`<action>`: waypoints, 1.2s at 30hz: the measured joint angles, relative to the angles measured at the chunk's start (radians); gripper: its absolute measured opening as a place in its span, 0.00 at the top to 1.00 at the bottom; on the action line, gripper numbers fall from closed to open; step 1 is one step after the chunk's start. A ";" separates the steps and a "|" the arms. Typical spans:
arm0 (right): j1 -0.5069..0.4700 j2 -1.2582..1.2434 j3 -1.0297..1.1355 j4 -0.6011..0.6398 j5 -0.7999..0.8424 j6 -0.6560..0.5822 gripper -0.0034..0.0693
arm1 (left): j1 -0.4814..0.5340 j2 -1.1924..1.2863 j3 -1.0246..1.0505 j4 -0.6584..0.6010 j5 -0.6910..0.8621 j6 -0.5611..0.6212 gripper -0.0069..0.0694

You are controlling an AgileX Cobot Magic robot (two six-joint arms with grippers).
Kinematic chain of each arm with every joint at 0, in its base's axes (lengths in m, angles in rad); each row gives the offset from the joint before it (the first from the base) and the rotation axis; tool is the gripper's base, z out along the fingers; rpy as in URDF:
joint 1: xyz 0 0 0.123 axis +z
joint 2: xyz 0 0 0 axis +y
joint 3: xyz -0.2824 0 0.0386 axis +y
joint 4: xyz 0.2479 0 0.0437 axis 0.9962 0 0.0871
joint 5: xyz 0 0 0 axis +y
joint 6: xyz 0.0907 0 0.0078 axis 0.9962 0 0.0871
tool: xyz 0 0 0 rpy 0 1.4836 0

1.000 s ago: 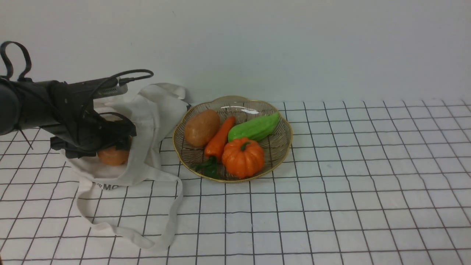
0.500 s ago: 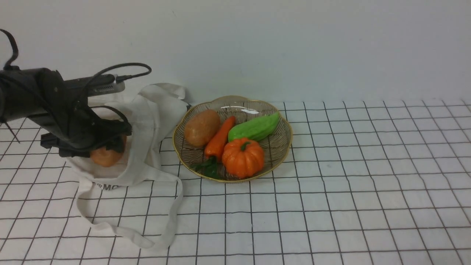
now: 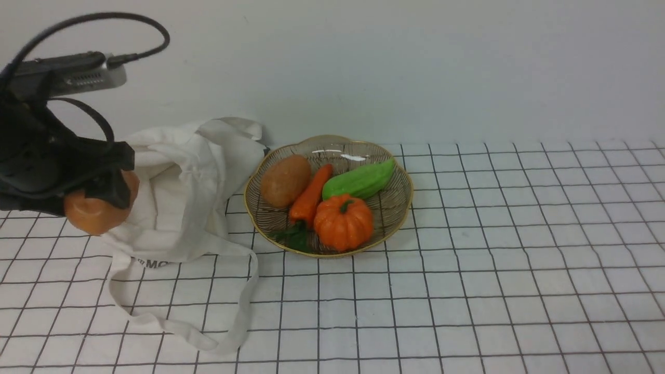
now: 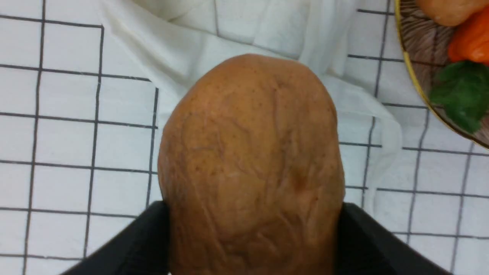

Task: Take vegetables from bag on white checkered tablecloth place on plate.
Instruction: 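Take the potato out of the bag and place it on the plate with the left gripper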

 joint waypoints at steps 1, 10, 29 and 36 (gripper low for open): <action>0.000 0.000 0.000 0.000 0.000 0.000 0.97 | -0.003 -0.007 0.000 -0.012 0.009 0.004 0.29; 0.000 0.000 0.000 0.000 0.000 0.000 0.97 | -0.188 0.034 -0.020 -0.154 0.005 0.096 0.29; 0.000 0.000 0.000 0.000 0.000 0.000 0.97 | -0.416 0.650 -0.525 -0.162 -0.256 0.218 0.29; 0.000 0.000 0.000 0.000 0.000 0.000 0.97 | -0.416 0.725 -0.560 -0.166 -0.293 0.232 0.17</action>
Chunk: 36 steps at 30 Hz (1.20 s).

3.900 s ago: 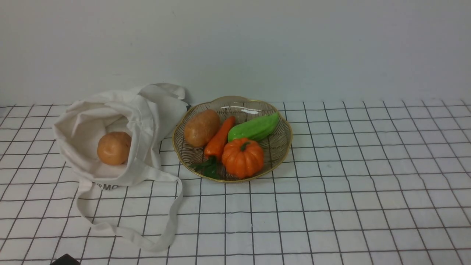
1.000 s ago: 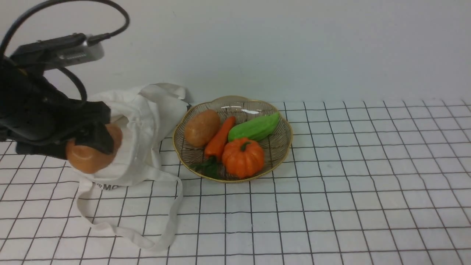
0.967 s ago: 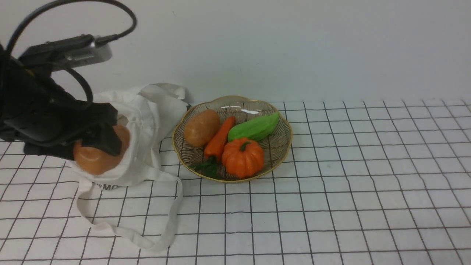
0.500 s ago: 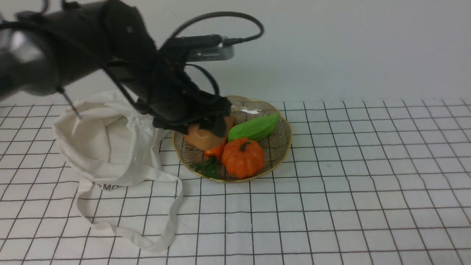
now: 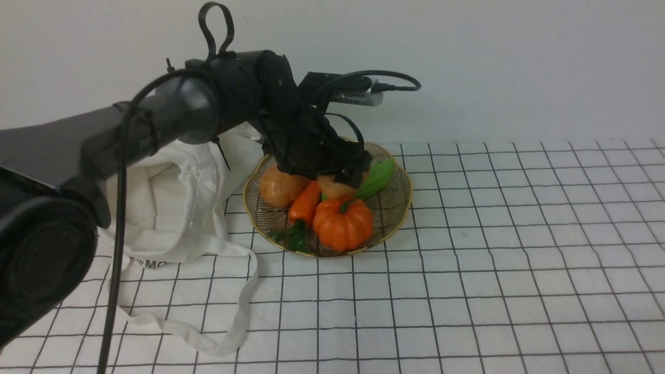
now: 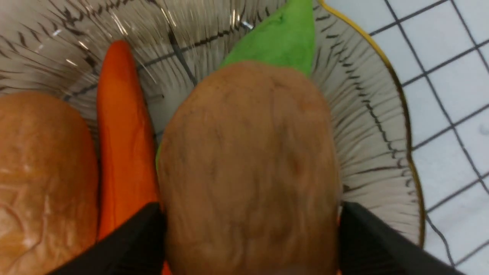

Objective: Take vegetables from bag on white checkered tablecloth place on plate.

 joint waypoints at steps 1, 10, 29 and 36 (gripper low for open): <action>0.000 0.000 0.000 0.000 0.000 0.000 0.97 | 0.000 0.003 0.000 0.000 -0.003 0.001 0.14; 0.000 0.000 0.000 0.000 0.000 0.000 0.97 | 0.000 -0.027 -0.002 -0.009 0.024 0.001 0.03; 0.000 0.000 0.000 0.000 0.000 0.000 0.97 | 0.000 -0.686 0.077 0.197 0.497 -0.032 0.90; 0.000 0.000 0.000 0.000 0.000 0.000 0.97 | 0.000 -0.987 0.547 0.186 0.449 -0.076 0.92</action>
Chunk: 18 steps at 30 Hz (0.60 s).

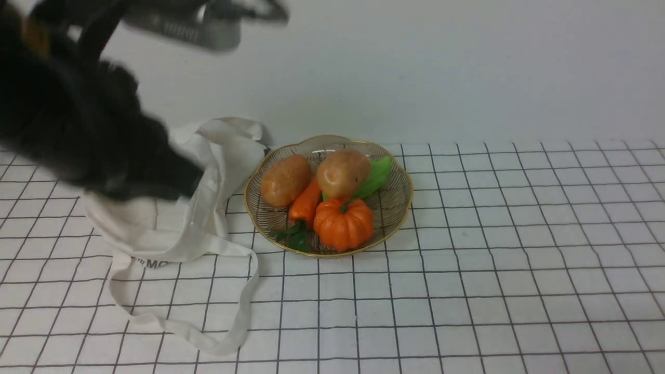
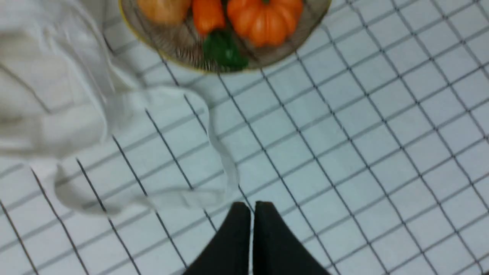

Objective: Take vegetables from bag on white checkered tablecloth place on plate.

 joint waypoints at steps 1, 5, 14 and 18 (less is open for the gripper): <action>0.000 0.000 0.000 0.000 0.000 0.000 0.97 | 0.000 -0.060 0.108 -0.017 -0.057 -0.003 0.92; 0.000 0.000 0.000 0.000 0.000 0.000 0.97 | 0.000 -0.215 0.429 -0.071 -0.313 -0.007 0.92; 0.000 0.000 0.000 0.000 0.000 0.000 0.97 | 0.000 -0.385 0.856 -0.116 -0.864 -0.008 0.92; 0.000 0.000 0.000 0.000 0.000 0.000 0.97 | 0.000 -0.388 0.925 -0.119 -0.888 -0.008 0.92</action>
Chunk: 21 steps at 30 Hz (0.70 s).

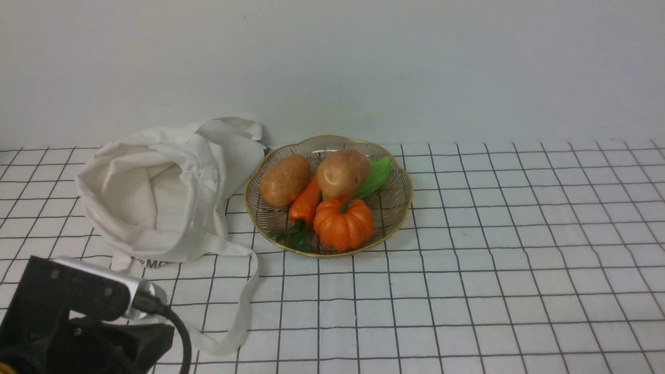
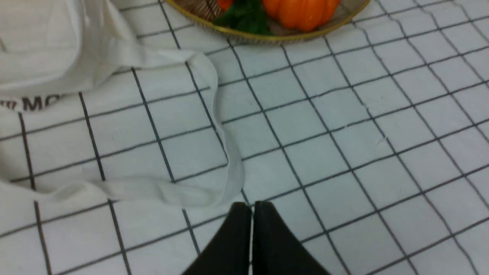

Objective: Take vegetables from bag on white checkered tablecloth place on plate.

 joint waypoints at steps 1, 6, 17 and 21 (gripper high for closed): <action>0.000 0.000 0.000 0.000 0.000 0.000 0.97 | 0.000 0.000 0.008 0.000 0.000 0.000 0.92; 0.000 0.000 0.000 0.000 0.000 0.000 0.97 | -0.014 0.000 0.017 0.001 0.000 0.000 0.92; 0.000 0.000 0.000 0.000 0.000 0.000 0.97 | -0.014 -0.017 0.022 0.007 0.006 0.001 0.92; 0.000 0.000 0.000 0.000 0.000 0.000 0.97 | -0.013 -0.116 0.060 0.067 0.005 -0.001 0.92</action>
